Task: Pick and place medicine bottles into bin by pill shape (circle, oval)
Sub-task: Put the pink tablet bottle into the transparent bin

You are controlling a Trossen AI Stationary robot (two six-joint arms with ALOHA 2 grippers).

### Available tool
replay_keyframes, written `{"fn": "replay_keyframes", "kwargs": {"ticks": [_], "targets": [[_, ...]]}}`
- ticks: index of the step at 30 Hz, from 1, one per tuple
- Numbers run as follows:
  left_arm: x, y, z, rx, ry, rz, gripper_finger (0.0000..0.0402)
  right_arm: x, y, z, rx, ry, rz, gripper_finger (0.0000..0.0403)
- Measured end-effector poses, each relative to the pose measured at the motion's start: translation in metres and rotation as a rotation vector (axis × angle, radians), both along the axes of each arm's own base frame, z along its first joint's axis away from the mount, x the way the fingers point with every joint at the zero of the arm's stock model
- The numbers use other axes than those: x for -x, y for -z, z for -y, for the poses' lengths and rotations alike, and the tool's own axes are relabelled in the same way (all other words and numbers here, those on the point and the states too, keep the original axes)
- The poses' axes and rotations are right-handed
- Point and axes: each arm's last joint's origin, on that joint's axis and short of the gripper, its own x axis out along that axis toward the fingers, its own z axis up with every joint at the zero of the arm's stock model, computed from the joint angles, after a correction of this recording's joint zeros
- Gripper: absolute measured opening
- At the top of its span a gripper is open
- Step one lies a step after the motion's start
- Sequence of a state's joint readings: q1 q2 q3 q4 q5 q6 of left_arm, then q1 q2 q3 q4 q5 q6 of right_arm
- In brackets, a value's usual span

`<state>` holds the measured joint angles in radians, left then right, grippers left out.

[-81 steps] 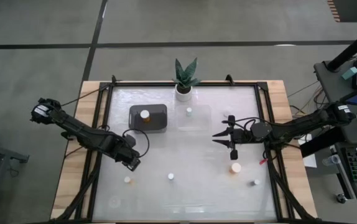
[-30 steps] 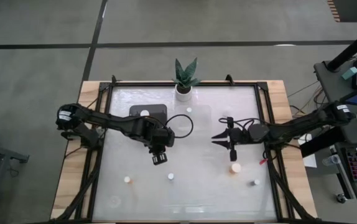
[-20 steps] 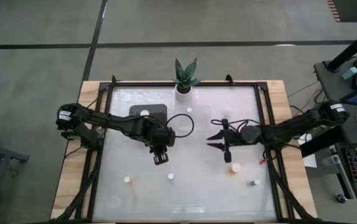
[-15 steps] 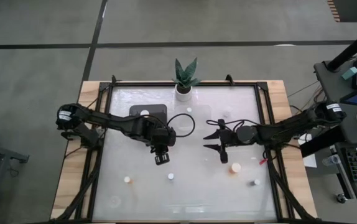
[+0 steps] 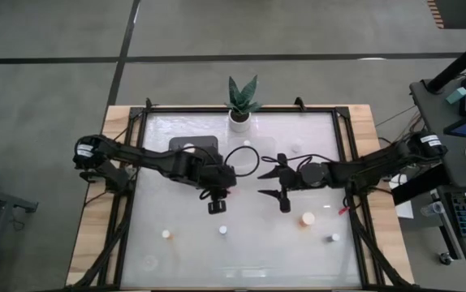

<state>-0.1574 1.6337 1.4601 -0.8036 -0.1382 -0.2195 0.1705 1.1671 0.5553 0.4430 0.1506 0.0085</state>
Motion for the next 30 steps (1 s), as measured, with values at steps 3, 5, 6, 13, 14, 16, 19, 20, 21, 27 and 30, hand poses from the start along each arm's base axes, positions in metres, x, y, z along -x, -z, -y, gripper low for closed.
{"fn": "replay_keyframes", "kwargs": {"ticks": [3, 5, 6, 13, 14, 16, 19, 20, 21, 27, 30], "targets": [[-0.007, -0.005, -0.001, -0.041, 0.058, 0.08, 0.0094, -0.004, -0.009, 0.001, 0.002, 0.006, 0.003, 0.0206], [-0.01, -0.007, -0.002, -0.081, 0.091, 0.119, 0.0094, -0.007, -0.013, 0.001, 0.005, 0.007, -0.015, 0.0206], [-0.011, -0.009, -0.003, -0.102, 0.1, 0.135, 0.0094, -0.008, -0.014, 0.001, 0.008, 0.006, -0.032, 0.0206], [-0.019, -0.015, -0.006, -0.196, 0.144, 0.234, 0.0094, -0.01, -0.02, 0.0, 0.012, 0.006, -0.064, 0.0206], [-0.02, -0.016, -0.006, -0.203, 0.152, 0.256, 0.0094, -0.01, -0.02, 0.0, 0.012, 0.006, -0.064, 0.0206], [-0.023, -0.019, -0.005, -0.218, 0.166, 0.288, 0.0094, -0.01, -0.02, 0.0, 0.012, 0.007, -0.065, 0.0206], [-0.025, -0.022, -0.005, -0.232, 0.176, 0.322, 0.0094, -0.01, -0.02, 0.0, 0.013, 0.006, -0.065, 0.0206], [-0.025, -0.022, -0.005, -0.234, 0.178, 0.326, 0.0094, -0.01, -0.02, 0.0, 0.013, 0.006, -0.065, 0.0206], [-0.025, -0.022, -0.005, -0.235, 0.179, 0.326, 0.0094, -0.01, -0.02, 0.0, 0.012, 0.006, -0.065, 0.0206], [-0.025, -0.022, -0.005, -0.233, 0.178, 0.323, 0.0094, -0.01, -0.02, 0.0, 0.012, 0.006, -0.064, 0.019], [-0.025, -0.021, -0.005, -0.234, 0.179, 0.322, 0.0094, -0.01, -0.02, 0.0, 0.013, 0.006, -0.064, 0.0165]]}}
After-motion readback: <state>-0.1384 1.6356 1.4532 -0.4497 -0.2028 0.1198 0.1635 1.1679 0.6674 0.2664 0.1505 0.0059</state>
